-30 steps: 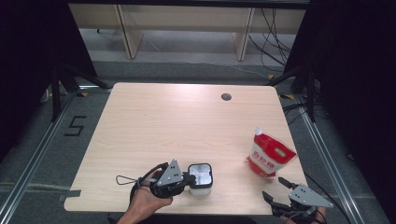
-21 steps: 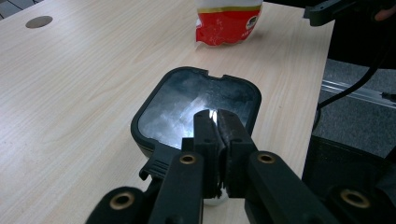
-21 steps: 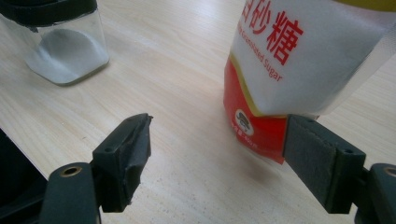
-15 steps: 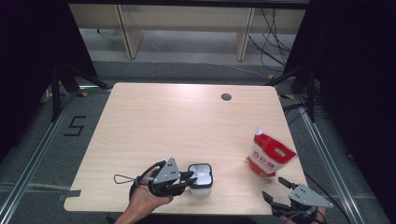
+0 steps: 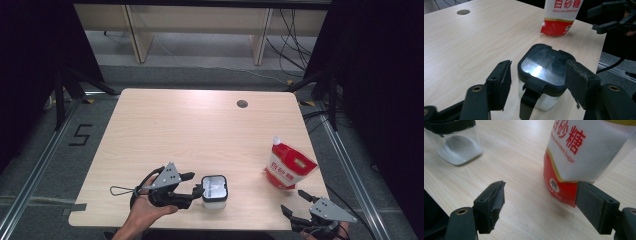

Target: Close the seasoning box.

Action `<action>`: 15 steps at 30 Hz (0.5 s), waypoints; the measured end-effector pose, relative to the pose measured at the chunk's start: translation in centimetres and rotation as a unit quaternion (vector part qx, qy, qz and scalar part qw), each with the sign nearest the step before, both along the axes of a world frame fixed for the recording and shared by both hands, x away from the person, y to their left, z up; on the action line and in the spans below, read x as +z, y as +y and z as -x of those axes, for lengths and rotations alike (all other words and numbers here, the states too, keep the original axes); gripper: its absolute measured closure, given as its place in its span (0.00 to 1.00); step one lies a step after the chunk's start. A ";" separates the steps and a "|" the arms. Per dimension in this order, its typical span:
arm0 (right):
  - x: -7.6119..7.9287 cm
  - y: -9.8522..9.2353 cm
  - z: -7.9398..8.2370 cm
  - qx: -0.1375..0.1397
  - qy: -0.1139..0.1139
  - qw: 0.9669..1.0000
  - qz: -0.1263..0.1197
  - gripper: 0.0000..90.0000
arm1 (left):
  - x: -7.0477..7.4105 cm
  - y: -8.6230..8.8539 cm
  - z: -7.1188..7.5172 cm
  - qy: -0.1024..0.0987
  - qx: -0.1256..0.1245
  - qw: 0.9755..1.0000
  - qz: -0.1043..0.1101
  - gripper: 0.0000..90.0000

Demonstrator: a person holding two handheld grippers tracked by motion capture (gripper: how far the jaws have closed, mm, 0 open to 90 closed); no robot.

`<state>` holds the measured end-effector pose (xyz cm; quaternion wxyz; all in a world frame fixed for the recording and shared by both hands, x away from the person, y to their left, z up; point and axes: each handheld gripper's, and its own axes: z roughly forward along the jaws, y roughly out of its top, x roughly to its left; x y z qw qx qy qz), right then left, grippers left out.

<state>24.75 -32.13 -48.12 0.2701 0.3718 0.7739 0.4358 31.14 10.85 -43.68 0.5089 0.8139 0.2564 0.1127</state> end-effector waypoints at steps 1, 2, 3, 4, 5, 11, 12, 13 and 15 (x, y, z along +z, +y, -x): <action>0.0 0.0 0.0 0.000 0.001 1.000 0.000 0.28 | -0.1 0.1 0.0 0.004 0.004 1.000 0.000 0.40; 0.0 0.0 0.0 0.000 0.001 1.000 0.000 0.28 | -0.2 0.3 0.0 0.005 0.007 1.000 -0.003 0.39; 0.0 0.0 0.0 0.001 0.004 1.000 -0.003 0.28 | -0.3 0.4 0.1 0.007 0.006 1.000 -0.003 0.39; 0.0 0.1 0.0 0.001 0.008 1.000 -0.004 0.27 | -0.4 0.5 0.1 0.010 0.011 1.000 -0.002 0.39; 0.0 0.1 0.0 0.001 0.008 1.000 -0.004 0.27 | -0.5 0.7 0.1 0.008 0.011 1.000 -0.006 0.39; 0.0 0.0 0.0 0.001 -0.001 1.000 0.002 0.27 | -1.1 1.8 0.2 0.006 0.009 1.000 -0.021 0.38; 0.0 0.0 0.0 0.001 0.000 1.000 0.001 0.27 | -1.2 1.9 0.4 0.014 0.018 1.000 -0.021 0.38; 0.0 0.0 0.0 0.001 0.002 1.000 0.000 0.27 | -1.3 2.0 0.4 0.011 0.018 1.000 -0.022 0.38; 0.0 0.0 0.0 0.001 0.001 1.000 0.000 0.27 | -1.6 2.3 0.4 0.014 0.017 0.999 -0.023 0.38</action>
